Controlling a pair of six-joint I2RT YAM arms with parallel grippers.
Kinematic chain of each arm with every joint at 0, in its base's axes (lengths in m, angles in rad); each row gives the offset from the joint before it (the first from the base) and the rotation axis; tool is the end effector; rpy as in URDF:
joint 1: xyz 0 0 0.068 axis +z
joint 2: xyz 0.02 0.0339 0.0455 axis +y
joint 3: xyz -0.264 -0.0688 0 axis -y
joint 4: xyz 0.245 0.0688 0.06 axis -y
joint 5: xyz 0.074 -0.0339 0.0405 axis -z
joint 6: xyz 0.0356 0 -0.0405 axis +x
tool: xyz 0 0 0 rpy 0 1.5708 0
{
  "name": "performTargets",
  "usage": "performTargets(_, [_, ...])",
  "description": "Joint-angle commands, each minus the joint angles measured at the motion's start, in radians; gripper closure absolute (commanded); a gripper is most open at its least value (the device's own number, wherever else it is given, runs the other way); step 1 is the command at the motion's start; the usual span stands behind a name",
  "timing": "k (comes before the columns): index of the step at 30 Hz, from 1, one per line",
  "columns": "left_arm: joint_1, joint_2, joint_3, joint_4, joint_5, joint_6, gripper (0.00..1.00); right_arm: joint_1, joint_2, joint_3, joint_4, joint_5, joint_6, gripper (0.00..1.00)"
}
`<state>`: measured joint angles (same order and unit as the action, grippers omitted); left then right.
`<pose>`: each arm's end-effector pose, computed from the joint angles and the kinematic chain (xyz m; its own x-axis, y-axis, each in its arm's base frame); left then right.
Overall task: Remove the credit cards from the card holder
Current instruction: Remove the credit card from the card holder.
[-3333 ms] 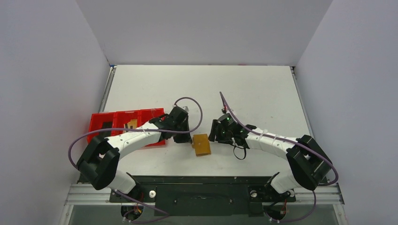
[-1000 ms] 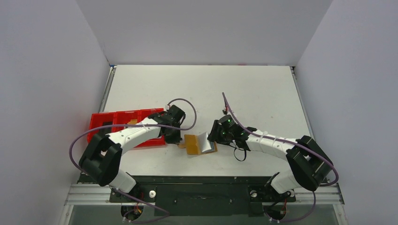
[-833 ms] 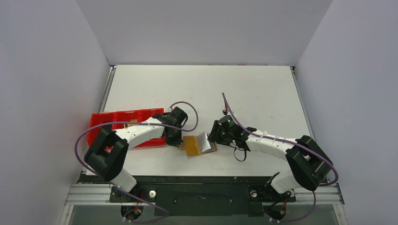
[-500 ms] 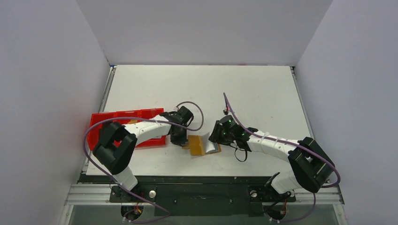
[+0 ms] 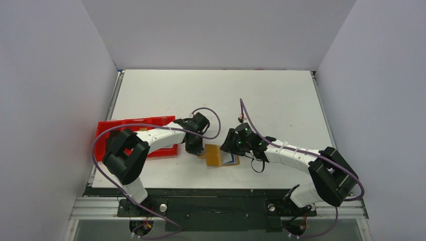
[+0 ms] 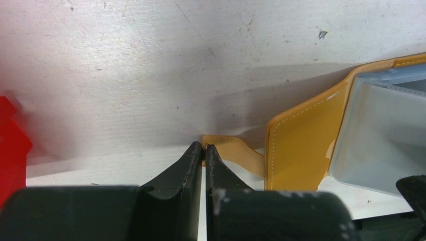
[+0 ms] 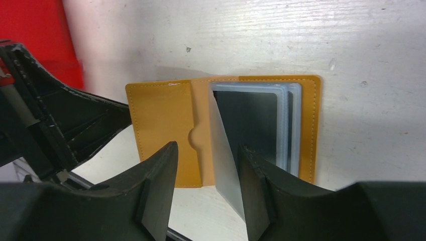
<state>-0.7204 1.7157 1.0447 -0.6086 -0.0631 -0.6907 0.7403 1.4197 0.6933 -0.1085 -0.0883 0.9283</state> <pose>0.2410 -0.2086 0.1645 -0.9657 0.0016 -0.2598 0.0384 0.9899 -0.1363 0.2022 0.1890 0.1755 -0.9008 0.2572 -0.3499 0.0093 0.8170 0.5766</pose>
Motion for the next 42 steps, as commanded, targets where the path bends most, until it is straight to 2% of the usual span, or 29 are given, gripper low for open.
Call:
performTargets(1, [-0.005, -0.018, 0.002, 0.044, 0.017, 0.016, 1.00, 0.011, -0.027, 0.011, 0.093, -0.048, 0.054, 0.53])
performTargets(4, [-0.005, -0.052, 0.002, 0.034, 0.025, 0.020, 0.99, 0.036, -0.003, 0.050, 0.091, -0.042, 0.062, 0.50])
performTargets(11, [0.000, -0.155, 0.013, -0.013, 0.039, 0.023, 0.77, 0.084, 0.096, 0.108, 0.133, -0.046, 0.087, 0.48])
performTargets(15, [0.023, -0.225, 0.017, -0.041, 0.041, 0.018, 0.70, 0.101, 0.155, 0.132, 0.153, -0.041, 0.104, 0.47])
performTargets(18, [0.039, -0.281, 0.019, -0.073, 0.029, 0.014, 0.68, 0.111, 0.189, 0.140, 0.176, -0.039, 0.121, 0.47])
performTargets(22, [0.052, -0.346, 0.019, -0.106, 0.019, 0.014, 0.67, 0.120, 0.245, 0.145, 0.205, -0.028, 0.141, 0.47])
performTargets(28, [0.054, -0.392, 0.012, -0.078, 0.095, -0.008, 0.67, 0.121, 0.262, 0.136, 0.225, -0.019, 0.163, 0.45])
performTargets(35, [0.041, -0.359, -0.038, 0.053, 0.253, -0.056, 0.78, 0.087, 0.142, 0.121, 0.192, -0.012, 0.173, 0.44])
performTargets(42, [0.035, -0.295, -0.056, 0.196, 0.358, -0.098, 0.81, 0.047, 0.024, 0.097, 0.141, 0.011, 0.164, 0.43])
